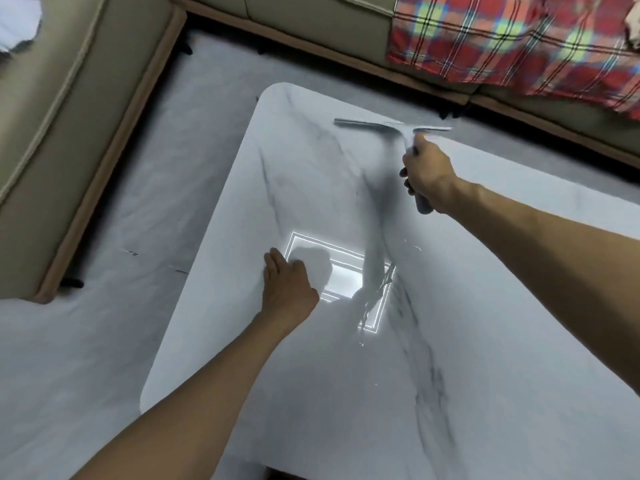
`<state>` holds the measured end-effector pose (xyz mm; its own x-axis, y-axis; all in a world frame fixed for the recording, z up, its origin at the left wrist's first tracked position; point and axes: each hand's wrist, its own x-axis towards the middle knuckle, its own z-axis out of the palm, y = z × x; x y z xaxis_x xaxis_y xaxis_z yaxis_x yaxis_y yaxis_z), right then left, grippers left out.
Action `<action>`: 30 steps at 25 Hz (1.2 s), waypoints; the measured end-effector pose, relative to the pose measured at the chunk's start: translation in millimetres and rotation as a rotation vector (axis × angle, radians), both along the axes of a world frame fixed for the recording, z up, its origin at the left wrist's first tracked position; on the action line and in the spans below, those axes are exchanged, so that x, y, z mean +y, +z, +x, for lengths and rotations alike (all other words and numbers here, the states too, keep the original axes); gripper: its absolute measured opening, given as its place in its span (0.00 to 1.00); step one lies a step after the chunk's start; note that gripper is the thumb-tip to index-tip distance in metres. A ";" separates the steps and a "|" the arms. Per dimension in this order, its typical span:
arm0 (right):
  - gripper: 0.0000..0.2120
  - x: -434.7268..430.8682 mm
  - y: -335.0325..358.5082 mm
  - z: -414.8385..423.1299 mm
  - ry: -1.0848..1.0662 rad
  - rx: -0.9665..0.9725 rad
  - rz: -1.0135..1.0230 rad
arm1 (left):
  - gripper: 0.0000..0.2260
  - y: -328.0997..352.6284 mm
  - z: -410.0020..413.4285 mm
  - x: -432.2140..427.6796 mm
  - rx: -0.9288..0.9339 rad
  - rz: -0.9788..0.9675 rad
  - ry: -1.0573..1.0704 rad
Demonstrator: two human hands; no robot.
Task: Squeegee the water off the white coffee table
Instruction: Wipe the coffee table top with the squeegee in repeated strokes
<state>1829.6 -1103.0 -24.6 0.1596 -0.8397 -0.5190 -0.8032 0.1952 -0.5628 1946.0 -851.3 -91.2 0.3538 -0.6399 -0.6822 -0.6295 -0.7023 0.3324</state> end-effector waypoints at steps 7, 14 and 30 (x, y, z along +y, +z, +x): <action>0.24 91.1 14.1 -126.3 0.403 0.292 -0.050 | 0.18 4.9 -5.7 -4.4 0.019 0.040 -0.004; 0.20 79.2 57.8 -161.5 0.318 0.232 0.007 | 0.11 9.2 -15.6 -9.1 0.012 0.063 0.040; 0.26 125.7 43.1 -254.1 0.425 0.284 0.086 | 0.15 3.1 -81.1 -24.8 -0.080 -0.116 -0.092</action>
<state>1575.4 -977.2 18.5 0.3202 -0.6841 -0.6553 -0.9403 -0.1455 -0.3075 1864.9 -876.1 -88.1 0.3399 -0.7449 -0.5741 -0.7173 -0.6001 0.3540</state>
